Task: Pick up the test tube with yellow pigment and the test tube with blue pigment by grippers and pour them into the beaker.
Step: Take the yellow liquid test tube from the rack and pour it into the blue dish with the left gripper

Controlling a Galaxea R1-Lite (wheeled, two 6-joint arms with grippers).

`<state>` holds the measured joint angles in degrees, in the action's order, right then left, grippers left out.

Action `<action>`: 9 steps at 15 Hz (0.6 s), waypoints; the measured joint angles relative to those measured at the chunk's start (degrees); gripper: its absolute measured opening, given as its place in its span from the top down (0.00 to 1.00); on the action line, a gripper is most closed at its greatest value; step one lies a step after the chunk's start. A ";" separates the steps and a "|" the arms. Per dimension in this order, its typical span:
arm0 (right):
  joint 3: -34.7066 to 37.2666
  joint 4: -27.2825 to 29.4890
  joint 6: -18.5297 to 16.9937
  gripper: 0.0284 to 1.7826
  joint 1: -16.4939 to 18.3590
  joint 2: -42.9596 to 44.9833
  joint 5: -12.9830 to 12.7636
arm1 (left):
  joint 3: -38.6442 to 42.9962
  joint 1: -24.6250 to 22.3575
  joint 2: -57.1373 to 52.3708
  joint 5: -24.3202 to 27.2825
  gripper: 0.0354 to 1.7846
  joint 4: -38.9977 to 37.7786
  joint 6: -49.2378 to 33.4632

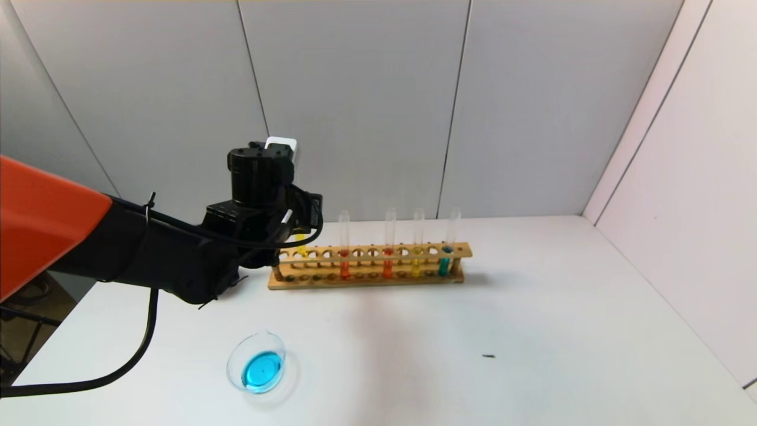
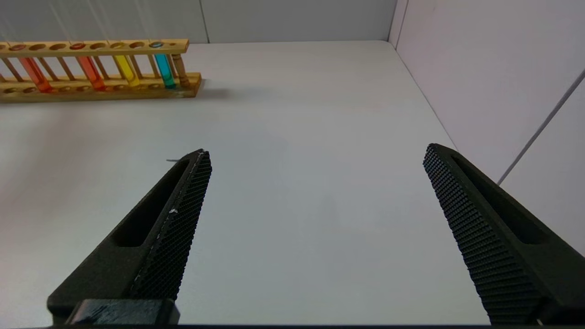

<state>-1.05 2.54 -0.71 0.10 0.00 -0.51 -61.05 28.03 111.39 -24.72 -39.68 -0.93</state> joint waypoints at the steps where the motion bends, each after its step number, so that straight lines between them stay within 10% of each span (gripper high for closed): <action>1: 0.00 -0.01 -0.02 0.05 0.01 0.00 0.02 | -0.72 -0.02 -0.37 0.00 0.84 1.01 0.02; 9: 0.00 0.00 0.00 0.05 0.00 0.00 -0.01 | -3.83 -0.44 -6.31 0.34 0.84 8.51 1.30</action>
<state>-1.05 2.54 -0.71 0.10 0.00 -0.52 -64.88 27.59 105.07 -24.38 -31.17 0.38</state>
